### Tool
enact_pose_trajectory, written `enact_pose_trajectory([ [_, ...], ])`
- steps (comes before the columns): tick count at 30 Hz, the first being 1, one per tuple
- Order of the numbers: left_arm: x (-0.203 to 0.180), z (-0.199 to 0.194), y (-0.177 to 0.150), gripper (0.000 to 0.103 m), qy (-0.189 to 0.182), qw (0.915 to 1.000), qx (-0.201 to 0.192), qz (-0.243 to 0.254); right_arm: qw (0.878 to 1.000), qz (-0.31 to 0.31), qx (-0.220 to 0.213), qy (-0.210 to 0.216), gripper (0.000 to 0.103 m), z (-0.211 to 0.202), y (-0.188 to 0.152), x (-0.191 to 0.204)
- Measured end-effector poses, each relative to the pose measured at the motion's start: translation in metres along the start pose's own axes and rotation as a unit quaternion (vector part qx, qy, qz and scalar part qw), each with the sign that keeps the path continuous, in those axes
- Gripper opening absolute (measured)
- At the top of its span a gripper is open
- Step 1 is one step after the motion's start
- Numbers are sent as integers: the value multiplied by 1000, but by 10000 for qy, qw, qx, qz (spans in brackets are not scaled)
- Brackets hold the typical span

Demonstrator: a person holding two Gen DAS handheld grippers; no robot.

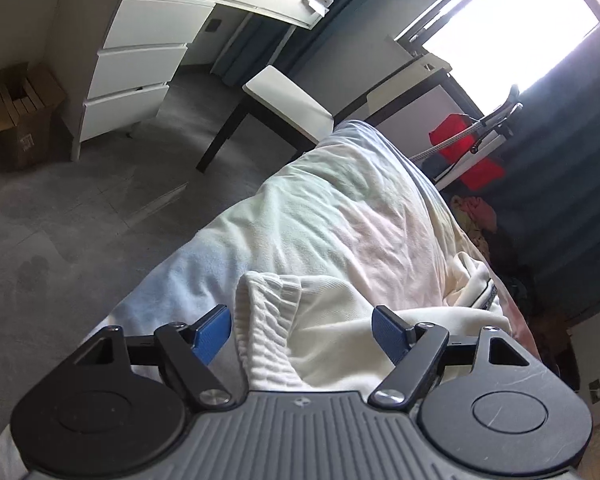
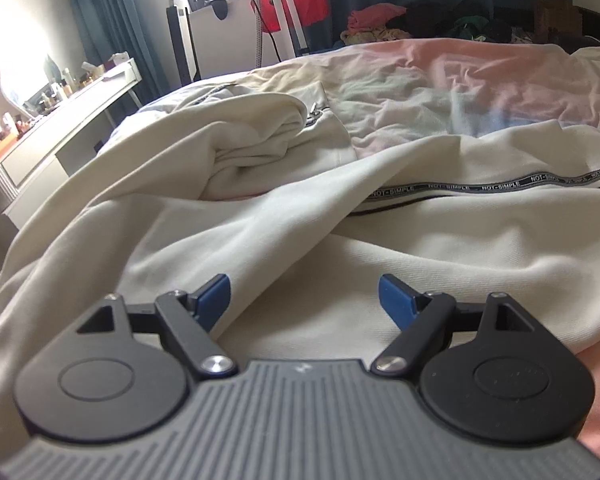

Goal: Fold clothes
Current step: 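Open the left tool and move the right tool over the stripe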

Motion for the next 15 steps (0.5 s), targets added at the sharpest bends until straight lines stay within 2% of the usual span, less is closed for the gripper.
enact_pose_trajectory([
  [3, 12, 23, 6, 75, -275, 9989, 112, -360, 9999, 42, 106, -13, 83, 12, 1, 2],
  [4, 15, 28, 7, 73, -542, 9973, 135, -469, 9999, 51, 135, -23, 83, 16, 1, 3],
  [6, 17, 34, 10, 73, -1393, 9874, 146, -733, 9998, 61, 190, -47, 83, 23, 2, 5],
  [7, 18, 38, 11, 73, -1713, 9813, 166, -865, 9997, 70, 208, -55, 83, 26, 3, 5],
  [8, 17, 43, 11, 75, -1883, 9768, 205, -994, 9997, 87, 218, -62, 83, 29, 3, 5],
  [9, 17, 51, 10, 76, -1934, 9741, 250, -1145, 9997, 110, 229, -69, 83, 32, 4, 6],
  [10, 16, 61, 9, 78, -1800, 9745, 290, -1305, 9996, 126, 245, -72, 83, 35, 4, 7],
  [13, 9, 86, 15, 79, -1356, 9808, 261, -1375, 9995, 130, 273, -72, 83, 41, 4, 9],
  [15, 1, 95, 25, 67, -1078, 9853, 175, -1311, 9995, 140, 277, -79, 82, 41, 3, 8],
])
Point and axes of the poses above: each gripper's, at about its wrist camera, not at the fingertips, and z roughly the way its jaws point, x to its left, y to its top, the point moved 3 cm from there along z, roughly the way its jaws point, and after that the axes turned 3 degrees about -y, right-handed, at the moved point
